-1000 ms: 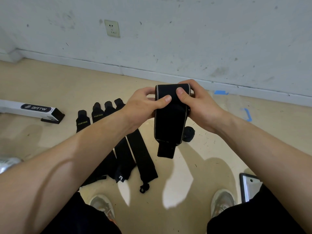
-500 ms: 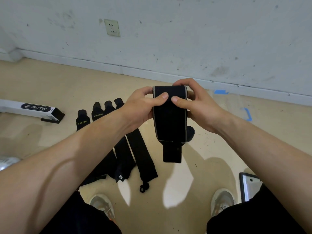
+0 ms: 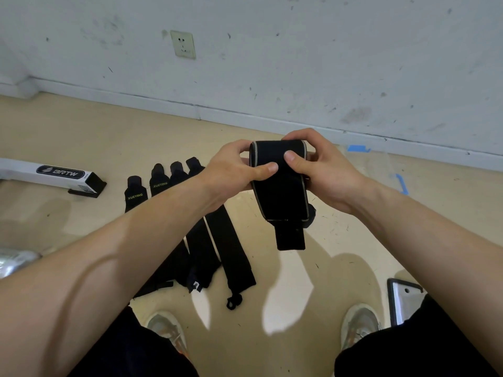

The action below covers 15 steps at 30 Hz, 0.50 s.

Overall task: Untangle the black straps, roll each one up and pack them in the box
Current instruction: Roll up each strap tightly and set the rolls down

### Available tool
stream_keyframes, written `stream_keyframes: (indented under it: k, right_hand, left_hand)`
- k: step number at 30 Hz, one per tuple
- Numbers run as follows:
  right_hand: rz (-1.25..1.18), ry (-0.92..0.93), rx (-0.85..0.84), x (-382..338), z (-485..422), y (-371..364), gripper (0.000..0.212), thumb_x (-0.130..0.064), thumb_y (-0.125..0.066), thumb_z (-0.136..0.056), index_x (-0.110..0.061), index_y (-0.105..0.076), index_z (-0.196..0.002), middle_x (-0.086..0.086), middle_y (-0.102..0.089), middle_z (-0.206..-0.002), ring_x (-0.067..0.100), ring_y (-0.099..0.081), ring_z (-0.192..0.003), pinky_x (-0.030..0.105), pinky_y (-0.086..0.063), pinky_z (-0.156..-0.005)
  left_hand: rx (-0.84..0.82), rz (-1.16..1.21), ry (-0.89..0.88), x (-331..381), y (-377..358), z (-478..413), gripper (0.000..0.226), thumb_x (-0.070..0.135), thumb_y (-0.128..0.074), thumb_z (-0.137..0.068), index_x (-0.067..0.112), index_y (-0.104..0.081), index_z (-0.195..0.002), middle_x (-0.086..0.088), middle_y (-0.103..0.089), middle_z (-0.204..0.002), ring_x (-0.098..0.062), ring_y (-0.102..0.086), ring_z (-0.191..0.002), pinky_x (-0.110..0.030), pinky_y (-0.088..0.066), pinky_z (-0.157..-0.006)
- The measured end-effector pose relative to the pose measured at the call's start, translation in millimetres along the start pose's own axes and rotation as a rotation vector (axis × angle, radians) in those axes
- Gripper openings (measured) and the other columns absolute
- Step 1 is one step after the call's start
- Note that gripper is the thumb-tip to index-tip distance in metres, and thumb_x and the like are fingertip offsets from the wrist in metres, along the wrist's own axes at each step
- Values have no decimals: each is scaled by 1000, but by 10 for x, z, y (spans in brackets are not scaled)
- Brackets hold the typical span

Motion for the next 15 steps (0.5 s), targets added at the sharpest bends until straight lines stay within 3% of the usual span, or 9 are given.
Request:
stream_keyframes:
  k: [3, 6, 10, 13, 15]
  right_hand:
    - [31, 16, -11, -26, 8, 18, 21, -13, -65, -98, -30, -62, -110, 14, -64, -100, 29, -65, -88, 44, -58, -80]
    - [52, 28, -22, -61, 19, 10, 27, -18, -74, -86, -35, -63, -104, 13, -63, -107, 27, -67, -95, 38, -58, -78]
    - [103, 30, -17, -60, 38, -13, 34, -22, -76, -74, -39, -63, -100, 18, -63, -114, 29, -67, -101, 47, -60, -88]
    - [-16, -36, -50, -42, 27, -16, 32, -23, -78, -83, -31, -63, -110, 12, -65, -110, 26, -69, -97, 38, -59, -82]
    - [-85, -95, -48, -42, 31, -34, 18, -30, -66, -97, -24, -63, -113, 5, -66, -104, 22, -69, -93, 39, -58, -81]
  left_hand:
    - [-80, 87, 28, 16, -38, 23, 43, 16, -77, -90, 7, -61, -130, -17, -75, -115, -28, -75, -107, -42, -59, -97]
    - [-111, 157, 28, 58, -65, 53, 37, 27, -69, -96, 4, -67, -125, -11, -75, -111, -24, -75, -104, -30, -61, -84]
    - [-69, 153, 3, 48, -22, 29, 33, 20, -72, -94, 6, -68, -124, -15, -74, -115, -27, -75, -105, -31, -61, -82]
    - [-59, 173, -14, 67, -7, 13, 33, 15, -73, -94, 4, -67, -125, -16, -73, -112, -28, -75, -103, -32, -61, -82]
    - [-45, 168, -28, 88, 4, 10, 34, 12, -72, -94, 4, -65, -126, -18, -72, -113, -29, -74, -104, -34, -62, -84]
Point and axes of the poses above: each hand's wrist, its own z-axis away from the middle knuckle, its own y-axis out of the back of the hand, x = y × z, the point moved 5 cm from there along -z, towards the middle knuckle
